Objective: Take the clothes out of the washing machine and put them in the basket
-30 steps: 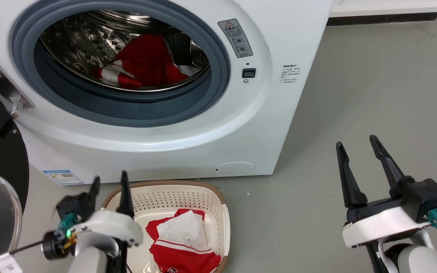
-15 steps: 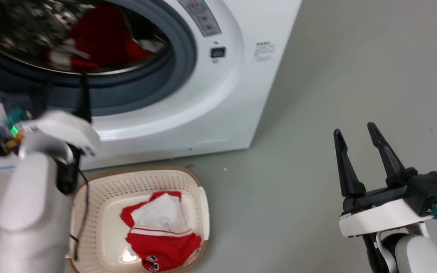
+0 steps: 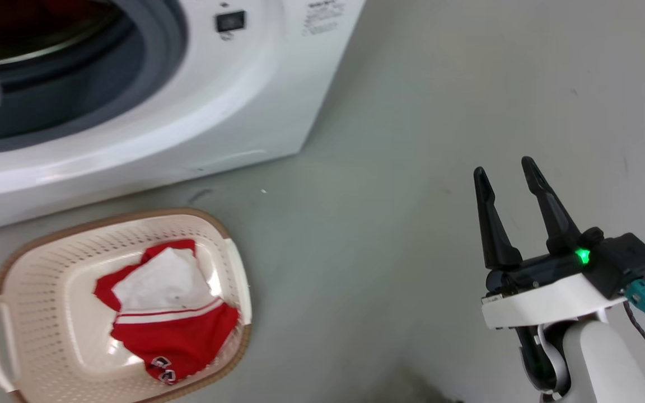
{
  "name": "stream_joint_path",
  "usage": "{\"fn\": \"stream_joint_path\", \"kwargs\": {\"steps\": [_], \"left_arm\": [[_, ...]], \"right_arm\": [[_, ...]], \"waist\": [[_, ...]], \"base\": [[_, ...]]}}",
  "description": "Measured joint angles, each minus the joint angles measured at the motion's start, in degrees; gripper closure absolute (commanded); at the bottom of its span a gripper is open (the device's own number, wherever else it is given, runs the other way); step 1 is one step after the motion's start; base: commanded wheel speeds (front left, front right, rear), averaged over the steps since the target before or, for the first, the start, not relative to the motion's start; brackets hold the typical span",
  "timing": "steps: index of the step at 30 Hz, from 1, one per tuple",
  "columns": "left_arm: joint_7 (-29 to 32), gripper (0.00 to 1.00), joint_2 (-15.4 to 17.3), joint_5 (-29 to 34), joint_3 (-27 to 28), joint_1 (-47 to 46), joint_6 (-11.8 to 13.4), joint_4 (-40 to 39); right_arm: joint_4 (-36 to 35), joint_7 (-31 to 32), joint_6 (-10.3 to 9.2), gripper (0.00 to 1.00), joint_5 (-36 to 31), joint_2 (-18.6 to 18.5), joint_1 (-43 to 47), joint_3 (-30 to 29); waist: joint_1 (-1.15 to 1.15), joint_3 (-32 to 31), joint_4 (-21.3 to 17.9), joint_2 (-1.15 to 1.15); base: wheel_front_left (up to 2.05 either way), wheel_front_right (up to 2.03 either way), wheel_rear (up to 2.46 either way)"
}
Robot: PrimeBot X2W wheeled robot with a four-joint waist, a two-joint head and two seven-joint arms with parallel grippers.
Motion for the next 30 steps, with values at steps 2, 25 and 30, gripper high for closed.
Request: {"fn": "stream_joint_path", "kwargs": {"steps": [2,25,30], "left_arm": [[2.92,0.00,2.42,1.08,-1.10,-3.14,-0.79,1.37],[39.62,0.00,20.43,-6.08,-20.13,-17.68,-2.77,0.96],[45.12,0.52,22.34,-9.33,-20.70,-18.19,-2.76,-1.58]], "right_arm": [[0.63,-0.19,-0.01,0.00,0.53,-0.01,-0.73,0.38],[0.89,-1.03,-0.01,0.00,3.83,0.03,-4.34,3.67],[0.75,-1.03,0.00,0.00,3.83,0.02,-4.36,3.80]], "waist": [[0.00,1.63,-1.16,0.00],[0.00,12.74,-7.36,0.00],[0.00,13.26,-7.50,0.00]], "base": [[0.00,0.00,0.00],[0.00,0.00,0.00],[0.00,0.00,0.00]]}}
